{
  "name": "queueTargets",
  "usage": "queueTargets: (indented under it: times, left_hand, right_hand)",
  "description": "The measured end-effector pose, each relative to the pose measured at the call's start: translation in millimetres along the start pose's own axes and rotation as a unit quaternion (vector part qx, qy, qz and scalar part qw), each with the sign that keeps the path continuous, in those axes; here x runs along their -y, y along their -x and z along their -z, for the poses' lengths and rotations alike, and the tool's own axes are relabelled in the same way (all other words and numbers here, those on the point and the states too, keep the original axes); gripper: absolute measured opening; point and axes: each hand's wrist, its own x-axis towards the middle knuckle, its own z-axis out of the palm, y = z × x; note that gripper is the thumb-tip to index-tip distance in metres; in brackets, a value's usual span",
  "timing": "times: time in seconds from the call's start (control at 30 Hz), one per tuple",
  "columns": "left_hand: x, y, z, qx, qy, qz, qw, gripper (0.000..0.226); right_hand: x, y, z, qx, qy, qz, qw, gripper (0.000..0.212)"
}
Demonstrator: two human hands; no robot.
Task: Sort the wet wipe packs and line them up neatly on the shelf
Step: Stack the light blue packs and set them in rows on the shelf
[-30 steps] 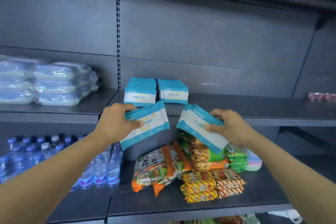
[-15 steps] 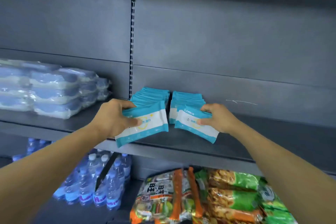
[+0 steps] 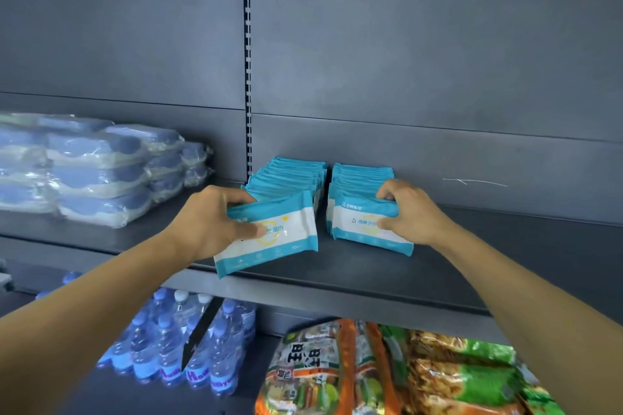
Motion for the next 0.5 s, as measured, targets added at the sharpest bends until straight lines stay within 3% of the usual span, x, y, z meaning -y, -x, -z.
queueTargets:
  times: [0.2,0.37,0.5]
  left_hand:
    - [1,-8,-3,0.025,0.026,-0.012,0.999,0.024]
    - [-13,-15,-14,0.052,0.032,-0.034,0.998,0.021]
    - [-37,-24,-30,0.066,0.007,-0.063,0.996,0.018]
  right_hand:
    - [8,-12,-8,-0.028,-0.029,-0.023,0.999,0.046]
    - [5,0,-5,-0.073,0.03,-0.088,0.993,0.068]
    - [-10,10,2,-0.073,-0.048,-0.081,0.993,0.053]
